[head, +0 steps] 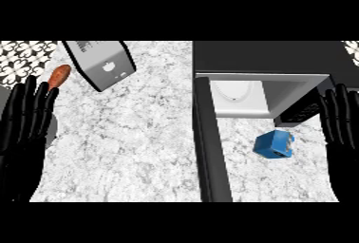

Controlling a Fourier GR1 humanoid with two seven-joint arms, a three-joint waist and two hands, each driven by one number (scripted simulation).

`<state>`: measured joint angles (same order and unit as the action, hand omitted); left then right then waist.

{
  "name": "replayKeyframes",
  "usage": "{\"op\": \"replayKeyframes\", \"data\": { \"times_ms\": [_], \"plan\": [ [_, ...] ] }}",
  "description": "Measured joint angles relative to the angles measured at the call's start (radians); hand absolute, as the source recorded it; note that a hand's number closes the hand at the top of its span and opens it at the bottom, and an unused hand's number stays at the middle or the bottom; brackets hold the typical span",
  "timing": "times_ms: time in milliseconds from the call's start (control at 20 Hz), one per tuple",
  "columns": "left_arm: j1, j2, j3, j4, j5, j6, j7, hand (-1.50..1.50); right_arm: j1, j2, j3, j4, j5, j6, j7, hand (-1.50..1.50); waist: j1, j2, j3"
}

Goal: Pick up the milk, place it into the microwave and close the microwave

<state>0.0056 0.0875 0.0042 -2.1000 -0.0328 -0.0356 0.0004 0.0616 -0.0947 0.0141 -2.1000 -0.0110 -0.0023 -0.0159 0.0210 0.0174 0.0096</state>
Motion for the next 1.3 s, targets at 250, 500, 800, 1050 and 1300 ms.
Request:
{"op": "replayKeyframes", "data": {
  "times_ms": [250,500,800,1050,1300],
  "plan": [
    [0.040,-0.027,-0.032,-0.050,-0.064,0.040,0.026,-1.50,-0.024,0.054,0.089,-0.034,0.117,-0.103,0.014,-1.50,-0.012,-0.014,-0.007],
    [0.134,-0.069,-0.130,-0.118,-0.026,0.129,0.086,-1.50,-0.056,0.082,0.232,-0.079,0.098,-0.167,0.082,-1.50,-0.008,-0.019,-0.009],
    [0.302,-0.081,-0.237,-0.214,-0.020,0.167,0.063,-1.50,-0.079,0.092,0.383,-0.067,0.123,-0.271,0.107,-1.50,-0.011,-0.020,-0.010],
    [0.418,-0.075,-0.265,-0.250,-0.007,0.155,0.002,-1.50,-0.053,0.093,0.422,-0.077,0.190,-0.344,0.096,-1.50,-0.014,-0.020,-0.010],
    [0.496,-0.061,-0.265,-0.265,0.021,0.131,-0.051,-1.50,-0.054,0.090,0.403,-0.041,0.238,-0.405,0.101,-1.50,-0.014,-0.020,-0.010]
  ]
}}
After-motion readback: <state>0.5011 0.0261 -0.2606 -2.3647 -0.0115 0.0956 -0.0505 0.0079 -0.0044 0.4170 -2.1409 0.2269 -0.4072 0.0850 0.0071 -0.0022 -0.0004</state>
